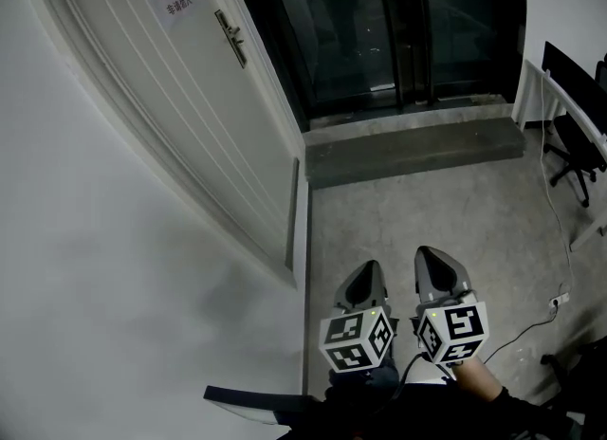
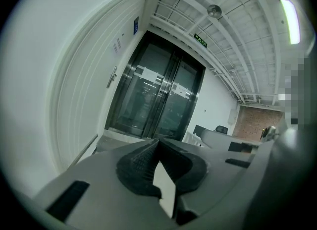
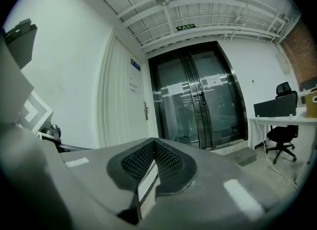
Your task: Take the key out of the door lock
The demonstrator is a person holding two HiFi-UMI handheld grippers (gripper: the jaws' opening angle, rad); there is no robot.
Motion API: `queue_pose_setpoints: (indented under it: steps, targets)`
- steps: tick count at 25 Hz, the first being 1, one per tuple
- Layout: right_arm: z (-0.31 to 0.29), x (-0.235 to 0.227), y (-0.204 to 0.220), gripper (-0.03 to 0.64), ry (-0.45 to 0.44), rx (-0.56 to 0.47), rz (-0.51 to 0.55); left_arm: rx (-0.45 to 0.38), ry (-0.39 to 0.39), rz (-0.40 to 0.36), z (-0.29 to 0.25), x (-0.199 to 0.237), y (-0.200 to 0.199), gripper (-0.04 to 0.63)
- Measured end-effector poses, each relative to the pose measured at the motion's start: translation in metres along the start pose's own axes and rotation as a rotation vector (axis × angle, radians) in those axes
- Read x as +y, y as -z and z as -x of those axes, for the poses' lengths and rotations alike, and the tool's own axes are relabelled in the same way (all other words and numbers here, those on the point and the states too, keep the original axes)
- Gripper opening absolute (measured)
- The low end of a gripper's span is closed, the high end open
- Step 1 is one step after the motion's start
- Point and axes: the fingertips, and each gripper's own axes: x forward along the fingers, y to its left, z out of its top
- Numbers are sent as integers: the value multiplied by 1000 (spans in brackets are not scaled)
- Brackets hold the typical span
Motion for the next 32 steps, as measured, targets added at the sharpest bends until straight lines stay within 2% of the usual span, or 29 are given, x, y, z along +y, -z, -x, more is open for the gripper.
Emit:
queue_pose_setpoints:
  steps: [9, 17, 25, 32]
  targets:
    - [-137, -5, -22, 2, 17, -15, 1, -3, 28, -20, -105, 64, -65, 0]
    - [-209, -22, -14, 2, 48, 8, -4, 31, 54, -16, -172, 97, -77, 0]
    - [-294, -54, -13, 2, 1, 21, 2, 17, 2, 10, -252, 126, -96, 0]
    - [-382, -109, -48, 2, -48, 1, 0, -21, -32, 6, -348, 124, -143, 0]
